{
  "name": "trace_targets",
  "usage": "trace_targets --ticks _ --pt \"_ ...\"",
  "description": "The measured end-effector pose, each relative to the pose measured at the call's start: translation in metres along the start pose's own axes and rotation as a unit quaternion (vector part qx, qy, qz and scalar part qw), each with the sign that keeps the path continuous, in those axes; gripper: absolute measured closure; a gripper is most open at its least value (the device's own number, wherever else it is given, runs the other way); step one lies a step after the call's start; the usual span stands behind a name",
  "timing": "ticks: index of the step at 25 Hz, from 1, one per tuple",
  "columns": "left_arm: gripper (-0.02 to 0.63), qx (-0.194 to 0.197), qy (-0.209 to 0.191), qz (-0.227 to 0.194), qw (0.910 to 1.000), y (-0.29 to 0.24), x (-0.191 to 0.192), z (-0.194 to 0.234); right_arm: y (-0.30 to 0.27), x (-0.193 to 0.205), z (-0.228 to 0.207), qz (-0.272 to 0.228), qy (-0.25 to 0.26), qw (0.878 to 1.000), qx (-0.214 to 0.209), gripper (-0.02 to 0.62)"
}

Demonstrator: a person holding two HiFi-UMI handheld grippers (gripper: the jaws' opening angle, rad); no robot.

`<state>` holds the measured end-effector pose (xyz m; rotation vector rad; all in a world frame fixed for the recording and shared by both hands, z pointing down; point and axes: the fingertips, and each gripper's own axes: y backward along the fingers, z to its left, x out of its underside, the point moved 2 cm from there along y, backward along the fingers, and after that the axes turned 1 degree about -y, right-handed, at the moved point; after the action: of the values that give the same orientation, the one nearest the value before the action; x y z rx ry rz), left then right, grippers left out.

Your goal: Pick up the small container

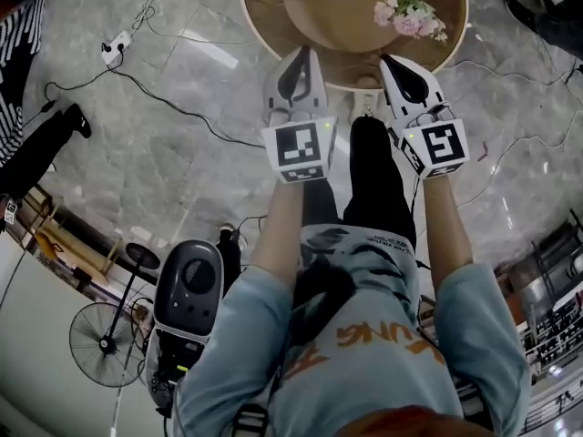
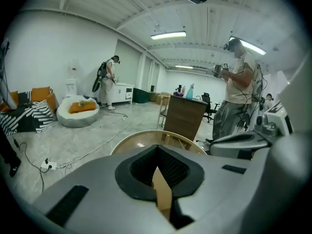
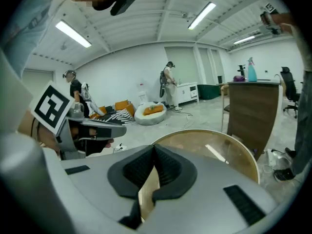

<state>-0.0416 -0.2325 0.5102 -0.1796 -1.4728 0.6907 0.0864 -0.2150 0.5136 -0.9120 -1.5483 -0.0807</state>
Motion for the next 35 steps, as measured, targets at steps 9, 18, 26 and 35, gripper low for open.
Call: trace_targets --ticks 9,18,26,35 --pt "0.583 0.009 0.007 0.016 0.9998 -0.041 0.064 0.018 -0.070 0.059 0.006 0.015 0.026 0.998 -0.052 0.583" --pt "0.583 0.011 -0.006 0.025 0.9996 -0.073 0.101 0.049 -0.120 0.100 -0.036 0.016 0.015 1.000 -0.008 0.581" --pt "0.583 -0.005 -0.004 0.045 0.9990 -0.082 0.123 0.078 -0.163 0.119 -0.060 0.022 0.010 0.999 0.035 0.469" --pt "0.583 0.001 -0.007 0.062 0.9981 -0.088 0.137 0.091 -0.211 0.109 -0.088 -0.007 0.018 0.996 0.088 0.394"
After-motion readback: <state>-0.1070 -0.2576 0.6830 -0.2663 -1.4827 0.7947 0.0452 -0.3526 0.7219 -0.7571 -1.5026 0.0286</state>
